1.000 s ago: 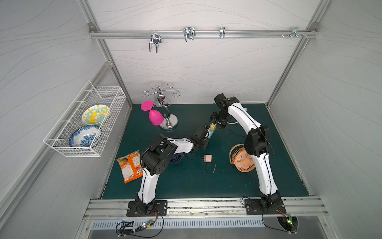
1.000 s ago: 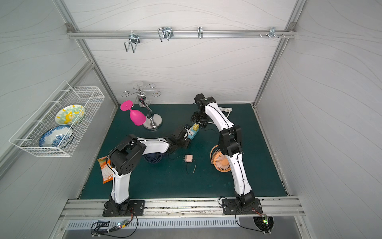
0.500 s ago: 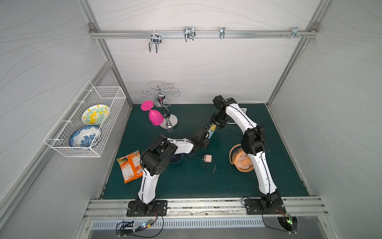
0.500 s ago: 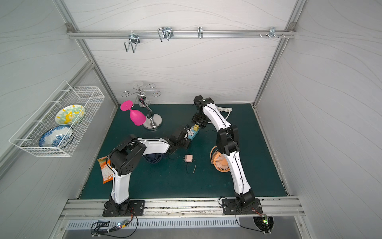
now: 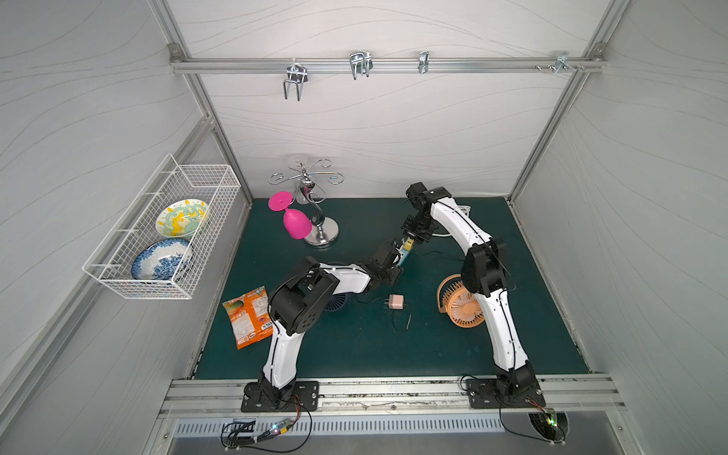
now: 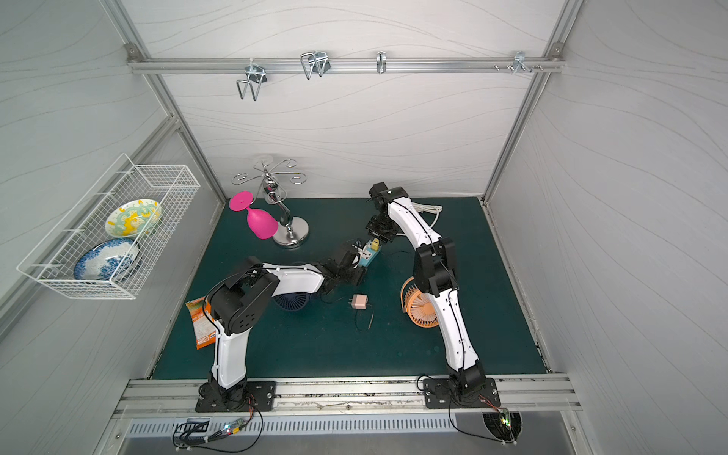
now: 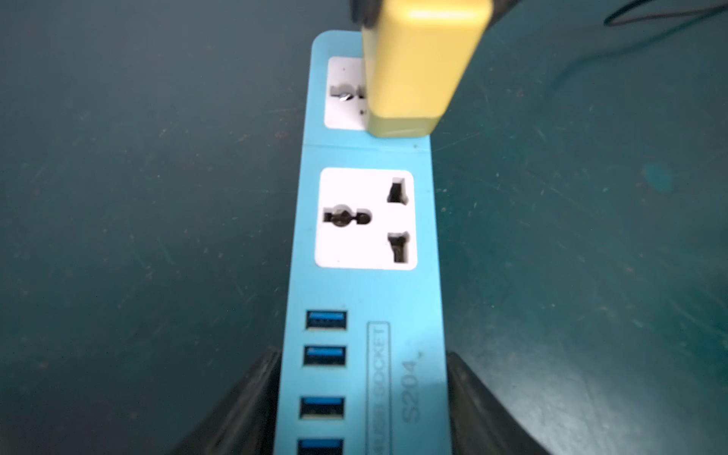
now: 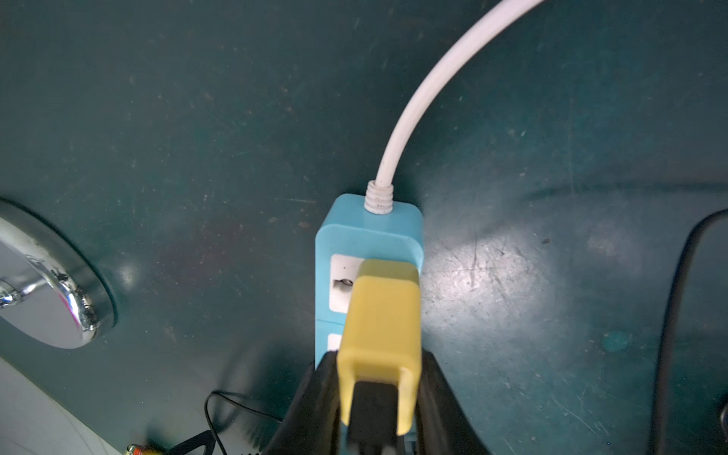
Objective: Unplug the desk fan from the power strip
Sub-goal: Remove the plug from the socket.
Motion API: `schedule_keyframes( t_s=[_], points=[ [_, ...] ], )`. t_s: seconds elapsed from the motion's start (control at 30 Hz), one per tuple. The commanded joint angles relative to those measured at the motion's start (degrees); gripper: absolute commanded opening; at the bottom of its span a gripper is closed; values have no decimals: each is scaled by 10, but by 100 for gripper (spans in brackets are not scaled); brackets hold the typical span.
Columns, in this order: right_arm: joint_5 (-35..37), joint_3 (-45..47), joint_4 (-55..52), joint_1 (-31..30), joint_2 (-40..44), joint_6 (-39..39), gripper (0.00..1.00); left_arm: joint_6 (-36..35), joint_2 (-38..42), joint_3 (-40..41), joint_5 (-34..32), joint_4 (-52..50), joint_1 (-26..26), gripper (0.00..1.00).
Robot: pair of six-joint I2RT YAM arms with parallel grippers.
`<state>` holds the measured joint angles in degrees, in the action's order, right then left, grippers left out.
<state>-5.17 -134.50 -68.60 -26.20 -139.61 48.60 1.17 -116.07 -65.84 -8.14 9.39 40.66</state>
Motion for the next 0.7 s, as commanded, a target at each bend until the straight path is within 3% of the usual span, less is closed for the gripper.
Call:
schedule_keyframes(
  t_s=[0.0,0.13,0.3,0.4,0.47,0.67],
  points=[
    [-6,39,-17,4,-5,6,13,-5,-10,-33,-6,7,3,74],
    [-16,39,-13,4,-5,9,13,-7,-26,-52,2,2,3,69],
    [-30,32,-12,4,-5,16,13,-8,-37,-57,12,5,3,44],
    [-31,20,-16,4,-7,17,13,-7,-42,-56,22,5,3,42],
    [-34,19,-18,6,-8,17,13,-4,-42,-54,29,7,3,35],
    [-66,10,-11,7,-8,30,7,3,-45,-52,42,0,3,34]
  ],
)
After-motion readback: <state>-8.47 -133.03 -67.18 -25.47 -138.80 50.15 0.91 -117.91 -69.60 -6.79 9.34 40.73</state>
